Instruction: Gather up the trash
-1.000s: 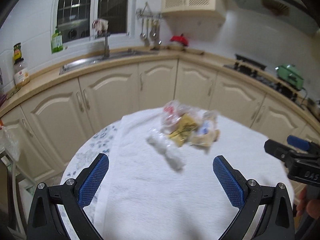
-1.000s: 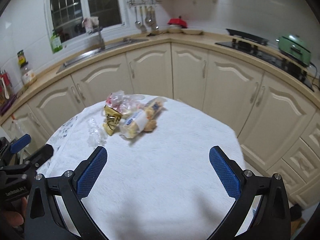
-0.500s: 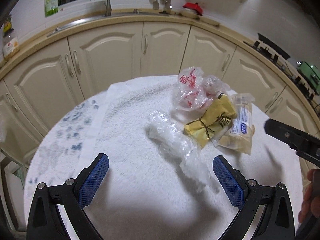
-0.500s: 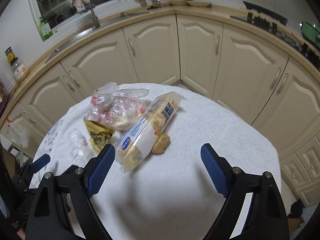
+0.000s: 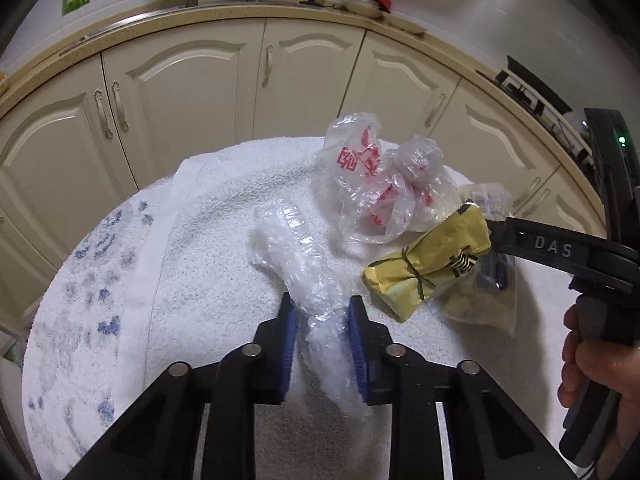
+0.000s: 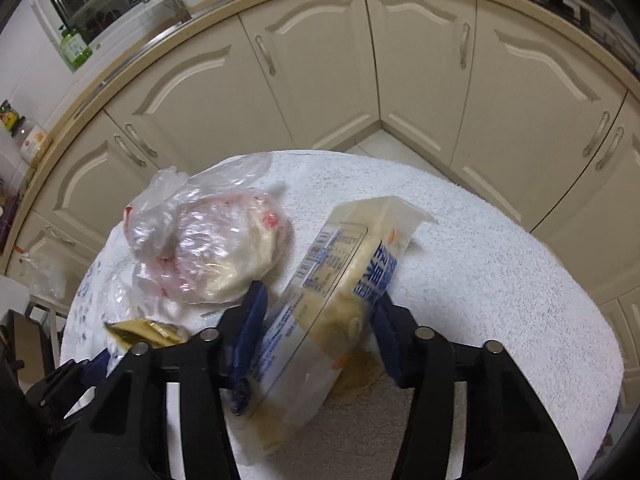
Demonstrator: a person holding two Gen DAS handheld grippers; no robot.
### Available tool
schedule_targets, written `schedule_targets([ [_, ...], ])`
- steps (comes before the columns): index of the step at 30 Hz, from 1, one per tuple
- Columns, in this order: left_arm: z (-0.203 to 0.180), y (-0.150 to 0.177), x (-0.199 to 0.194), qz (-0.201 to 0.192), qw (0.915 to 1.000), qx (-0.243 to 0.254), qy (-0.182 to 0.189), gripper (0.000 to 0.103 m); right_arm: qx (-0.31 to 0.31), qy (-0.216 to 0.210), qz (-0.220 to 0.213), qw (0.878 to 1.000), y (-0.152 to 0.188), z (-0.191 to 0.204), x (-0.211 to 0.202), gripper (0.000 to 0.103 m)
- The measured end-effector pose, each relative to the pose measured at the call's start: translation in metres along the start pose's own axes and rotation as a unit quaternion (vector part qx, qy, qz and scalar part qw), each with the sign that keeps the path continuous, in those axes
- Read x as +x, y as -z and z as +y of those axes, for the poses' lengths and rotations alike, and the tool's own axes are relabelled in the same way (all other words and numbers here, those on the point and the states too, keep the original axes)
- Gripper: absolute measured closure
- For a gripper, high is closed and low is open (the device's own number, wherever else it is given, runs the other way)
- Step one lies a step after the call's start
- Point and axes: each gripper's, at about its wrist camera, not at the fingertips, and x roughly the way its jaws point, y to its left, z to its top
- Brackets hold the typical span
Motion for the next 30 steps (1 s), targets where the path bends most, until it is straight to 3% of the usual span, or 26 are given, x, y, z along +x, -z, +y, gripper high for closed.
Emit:
schedule_targets([
  [2,0.006,0.001,-0.003,-0.004,1.0000,0.005,-0.001,0.085,0.003,-0.018,-0.010,1.000,0.007,-0.001,-0.008,0.066],
  [13,0.013,0.025,-0.058,-0.058,0.9973,0.044,0.010,0.087,0.017,-0.075,-0.080,0.994,0.063,0.000,-0.084,0.070],
  [23,-0.027,0.069,-0.120,-0.120,0.9848,0.114,0.053,0.087,0.021,-0.061,-0.125,0.990,0.142,-0.017,-0.167,0.072],
  [27,-0.035,0.092,-0.121,-0.116,0.9833,0.125,0.063,0.087,0.027,-0.050,-0.122,0.991,0.161,-0.031,-0.173,0.072],
  [30,-0.049,0.117,-0.127,-0.109,0.9836,0.128,0.066,0.087,0.030,-0.056,-0.113,0.992,0.170,-0.036,-0.168,0.081],
])
